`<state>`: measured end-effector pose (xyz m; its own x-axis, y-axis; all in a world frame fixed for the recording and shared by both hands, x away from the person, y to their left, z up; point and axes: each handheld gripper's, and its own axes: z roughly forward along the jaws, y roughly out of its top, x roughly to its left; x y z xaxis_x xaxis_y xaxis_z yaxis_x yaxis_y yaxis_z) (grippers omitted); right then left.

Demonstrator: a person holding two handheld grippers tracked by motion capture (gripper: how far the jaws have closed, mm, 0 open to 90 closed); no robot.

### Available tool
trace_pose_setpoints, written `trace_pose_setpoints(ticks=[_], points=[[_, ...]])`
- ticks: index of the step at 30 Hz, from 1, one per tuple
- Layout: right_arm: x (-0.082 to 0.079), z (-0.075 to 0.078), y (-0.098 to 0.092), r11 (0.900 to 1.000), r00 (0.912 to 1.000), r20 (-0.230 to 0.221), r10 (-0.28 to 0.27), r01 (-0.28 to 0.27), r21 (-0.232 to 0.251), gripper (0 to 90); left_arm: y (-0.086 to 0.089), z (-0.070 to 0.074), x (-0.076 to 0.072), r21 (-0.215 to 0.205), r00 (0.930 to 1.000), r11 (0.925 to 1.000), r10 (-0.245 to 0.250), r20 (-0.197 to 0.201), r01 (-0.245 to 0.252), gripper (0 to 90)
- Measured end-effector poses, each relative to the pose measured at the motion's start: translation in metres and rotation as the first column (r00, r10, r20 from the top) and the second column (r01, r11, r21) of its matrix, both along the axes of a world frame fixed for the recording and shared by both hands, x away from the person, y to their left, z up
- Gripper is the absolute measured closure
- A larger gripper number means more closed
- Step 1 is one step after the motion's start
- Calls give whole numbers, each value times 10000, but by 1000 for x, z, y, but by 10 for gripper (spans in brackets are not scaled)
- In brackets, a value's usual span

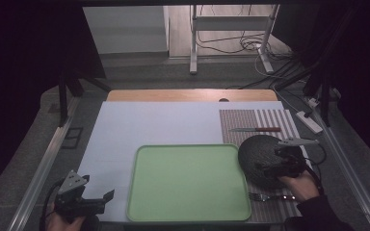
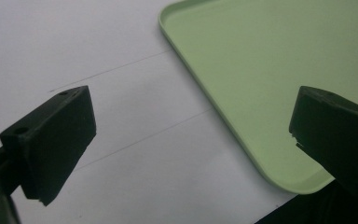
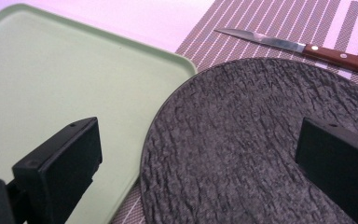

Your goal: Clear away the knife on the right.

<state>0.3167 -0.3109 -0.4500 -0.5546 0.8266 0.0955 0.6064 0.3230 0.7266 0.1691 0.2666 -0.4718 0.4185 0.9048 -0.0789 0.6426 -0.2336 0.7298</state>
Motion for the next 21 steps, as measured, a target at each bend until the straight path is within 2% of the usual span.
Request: trace_pose_setpoints(ticks=[14, 21], points=[[19, -2, 0, 9997, 9995, -240, -192, 187, -178, 6, 0, 0, 0, -5, 10000, 10000, 11, -18, -11, 12], [33, -6, 0, 9976, 9989, -310, -358, 339, -596, 7, 0, 0, 1, -13, 10000, 10000, 25, -42, -25, 13]])
